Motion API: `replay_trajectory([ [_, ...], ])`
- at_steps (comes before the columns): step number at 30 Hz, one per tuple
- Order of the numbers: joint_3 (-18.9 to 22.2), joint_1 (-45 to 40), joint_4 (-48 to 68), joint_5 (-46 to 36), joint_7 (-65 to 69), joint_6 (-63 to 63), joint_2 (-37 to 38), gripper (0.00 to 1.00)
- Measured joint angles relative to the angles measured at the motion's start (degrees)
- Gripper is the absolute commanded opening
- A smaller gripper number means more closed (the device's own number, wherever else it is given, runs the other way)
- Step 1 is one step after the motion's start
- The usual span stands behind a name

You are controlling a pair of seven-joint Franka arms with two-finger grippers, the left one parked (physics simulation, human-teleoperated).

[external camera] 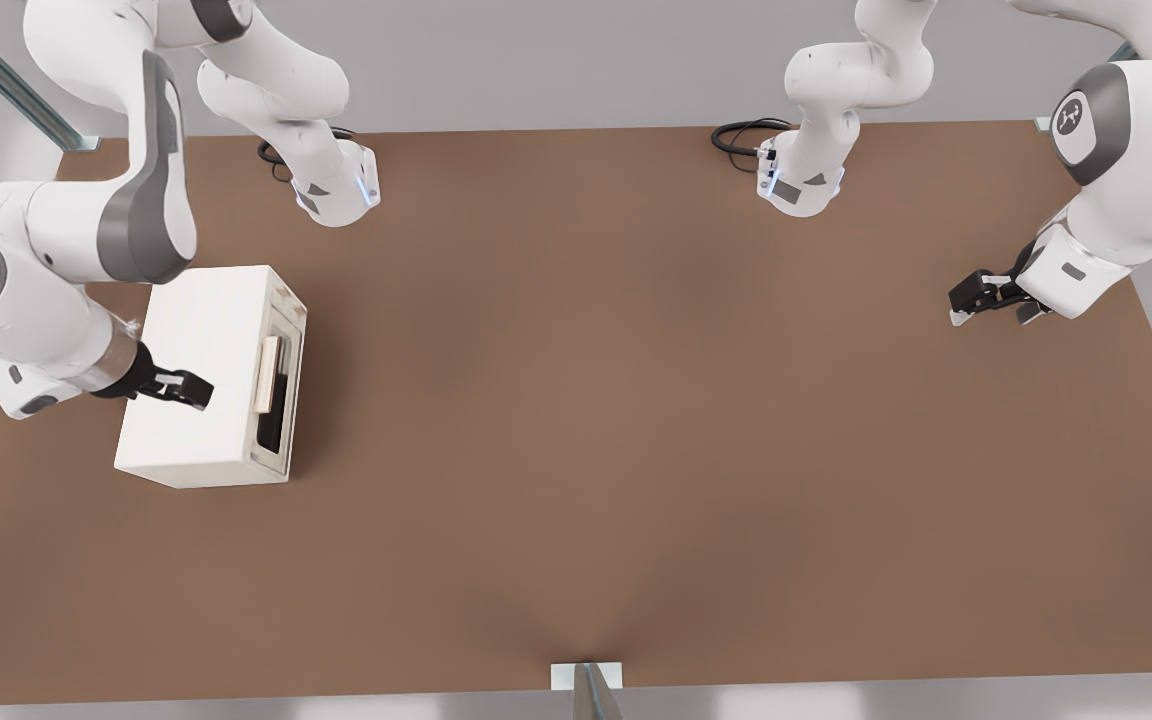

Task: Keep left arm still and open the oven door with right arm

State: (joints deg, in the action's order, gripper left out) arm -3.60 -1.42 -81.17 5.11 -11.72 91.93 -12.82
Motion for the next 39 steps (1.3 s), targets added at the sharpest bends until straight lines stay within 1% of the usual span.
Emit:
replay_trajectory([
  [3, -0.5, 0.9, 0.0, 0.1, 1.4, -1.1, -0.5, 1.00],
  [6, -0.9, 8.1, -0.2, 7.5, 1.8, -3.9, -3.1, 0.99],
  [7, -0.9, 10.7, -0.4, 10.7, 1.1, -5.7, -4.6, 0.73],
  [9, -1.0, 14.7, -2.0, 16.3, -0.7, -9.1, -6.6, 0.34],
  [10, -1.0, 15.8, -3.3, 18.3, -1.8, -10.4, -7.0, 0.23],
  [12, -1.4, 17.2, -6.2, 21.0, -4.5, -12.2, -7.2, 0.16],
  [13, -1.9, 17.4, -7.5, 21.9, -5.9, -12.9, -7.0, 0.10],
  [17, -6.2, 17.6, -17.3, 23.8, -12.3, -12.9, -3.6, 0.08],
  [18, -6.6, 17.6, -20.4, 24.2, -13.9, -12.2, -2.1, 0.05],
  [19, -6.8, 17.4, -23.2, 24.7, -15.5, -11.5, -1.1, 0.04],
  [23, -7.0, 14.5, -29.5, 26.7, -20.8, -8.3, 1.1, 0.04],
  [31, -7.0, 12.0, -33.4, 29.1, -28.5, -2.1, 1.0, 0.04],
  [39, -7.0, 10.3, -33.7, 31.3, -33.4, 1.8, -0.5, 0.04],
])
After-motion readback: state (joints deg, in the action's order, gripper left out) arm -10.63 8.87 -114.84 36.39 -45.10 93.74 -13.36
